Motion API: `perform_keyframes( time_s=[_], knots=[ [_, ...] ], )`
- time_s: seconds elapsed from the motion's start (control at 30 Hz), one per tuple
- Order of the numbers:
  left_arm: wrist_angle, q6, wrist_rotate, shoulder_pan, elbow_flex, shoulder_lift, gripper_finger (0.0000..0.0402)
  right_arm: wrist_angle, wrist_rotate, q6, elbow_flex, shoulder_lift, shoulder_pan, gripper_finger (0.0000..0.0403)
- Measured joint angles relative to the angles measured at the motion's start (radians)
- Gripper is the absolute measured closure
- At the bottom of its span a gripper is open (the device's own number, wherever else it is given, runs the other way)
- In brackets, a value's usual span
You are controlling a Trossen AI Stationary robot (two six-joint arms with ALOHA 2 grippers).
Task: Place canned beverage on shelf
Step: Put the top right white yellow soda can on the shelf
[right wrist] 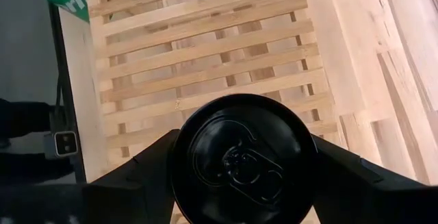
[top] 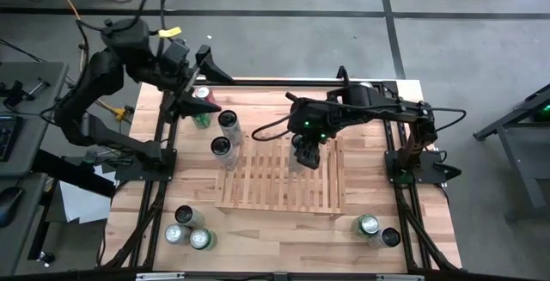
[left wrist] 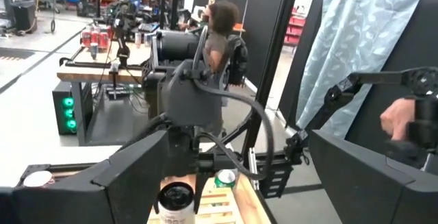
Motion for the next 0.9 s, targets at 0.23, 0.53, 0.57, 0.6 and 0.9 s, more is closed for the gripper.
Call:
perform_keyframes(
  time_s=[0.23, 0.53, 0.57, 0.6, 0.9],
  knots=[
    [-0.032, 0.004, 0.0, 0.0, 0.0, 0.051, 0.0058, 0.0, 0.011, 0.012, -0.001, 0.0, 0.0, 0.016],
    [-0.059, 0.032, 0.007, -0.027, 0.0, 0.075, 0.0058, 0.007, 0.011, -0.021, -0.005, 0.005, 0.0, 0.0064],
    [-0.059, 0.036, 0.008, -0.033, 0.0, 0.075, 0.0058, 0.014, 0.011, -0.024, -0.005, 0.005, 0.001, 0.0061],
    [-0.059, 0.037, 0.008, -0.039, 0.0, 0.074, 0.0058, 0.023, 0.01, -0.03, -0.005, 0.005, 0.001, 0.0059],
    [-0.059, 0.038, 0.007, -0.065, 0.0, 0.074, 0.0058, 0.104, 0.014, -0.07, -0.005, -0.011, 0.0, 0.0054]
  ],
)
